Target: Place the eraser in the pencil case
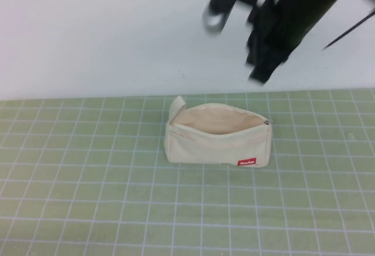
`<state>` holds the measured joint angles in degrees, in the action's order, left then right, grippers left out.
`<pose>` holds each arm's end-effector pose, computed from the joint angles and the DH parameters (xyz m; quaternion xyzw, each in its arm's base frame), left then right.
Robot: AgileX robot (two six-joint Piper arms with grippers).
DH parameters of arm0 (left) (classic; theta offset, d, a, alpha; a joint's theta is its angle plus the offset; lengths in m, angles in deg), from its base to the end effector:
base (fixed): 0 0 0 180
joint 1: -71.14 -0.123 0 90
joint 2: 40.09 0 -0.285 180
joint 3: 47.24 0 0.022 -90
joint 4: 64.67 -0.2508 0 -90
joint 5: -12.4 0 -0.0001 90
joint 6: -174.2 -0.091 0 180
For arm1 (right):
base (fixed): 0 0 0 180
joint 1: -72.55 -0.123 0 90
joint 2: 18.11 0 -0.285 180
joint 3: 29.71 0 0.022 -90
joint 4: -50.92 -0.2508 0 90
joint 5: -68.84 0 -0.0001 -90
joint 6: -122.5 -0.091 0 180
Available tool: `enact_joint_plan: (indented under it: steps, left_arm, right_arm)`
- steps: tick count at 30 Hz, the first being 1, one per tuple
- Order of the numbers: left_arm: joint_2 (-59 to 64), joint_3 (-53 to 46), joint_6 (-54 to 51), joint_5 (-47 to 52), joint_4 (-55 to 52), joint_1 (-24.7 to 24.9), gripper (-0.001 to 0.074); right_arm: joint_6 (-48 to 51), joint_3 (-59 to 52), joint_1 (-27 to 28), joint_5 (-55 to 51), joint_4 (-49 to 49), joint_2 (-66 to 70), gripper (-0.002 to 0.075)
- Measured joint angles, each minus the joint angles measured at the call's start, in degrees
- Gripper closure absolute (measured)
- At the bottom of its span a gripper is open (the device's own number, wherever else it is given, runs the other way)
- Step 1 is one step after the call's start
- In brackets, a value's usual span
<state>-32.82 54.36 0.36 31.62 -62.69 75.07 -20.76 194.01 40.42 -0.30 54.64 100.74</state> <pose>0.0534 -0.0047 0.1765 -0.0249 0.7923 -0.0680 0.6058 0.3648 0.2226 0.3845 -0.5393 0.7836 -0.0447 0.3051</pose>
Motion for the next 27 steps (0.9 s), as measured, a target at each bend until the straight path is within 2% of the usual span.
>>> enact_joint_plan:
  steps: [5,9,13,21,27]
  left_arm:
    - [0.0,0.0,0.0,0.0,0.0,0.0,0.0736]
    - [0.0,0.0,0.0,0.0,0.0,0.0,0.0736]
    - [0.0,0.0,0.0,0.0,0.0,0.0,0.0736]
    - [0.0,0.0,0.0,0.0,0.0,0.0,0.0736]
    - [0.0,0.0,0.0,0.0,0.0,0.0,0.0736]
  right_arm:
    - [-2.58,0.67,0.0,-0.44,1.71,-9.94,0.0717]
    - [-4.81,-5.39,0.0,-0.44,3.58,-18.54,0.0721]
    - [-7.95,-22.1,0.0,3.21,3.32,-28.38,0.0723]
    - [-10.95,-60.71,0.0,32.66,-5.7,-50.08,0.0724]
    - [-11.05,-77.28,0.0,44.59,-6.86,-59.58,0.0725]
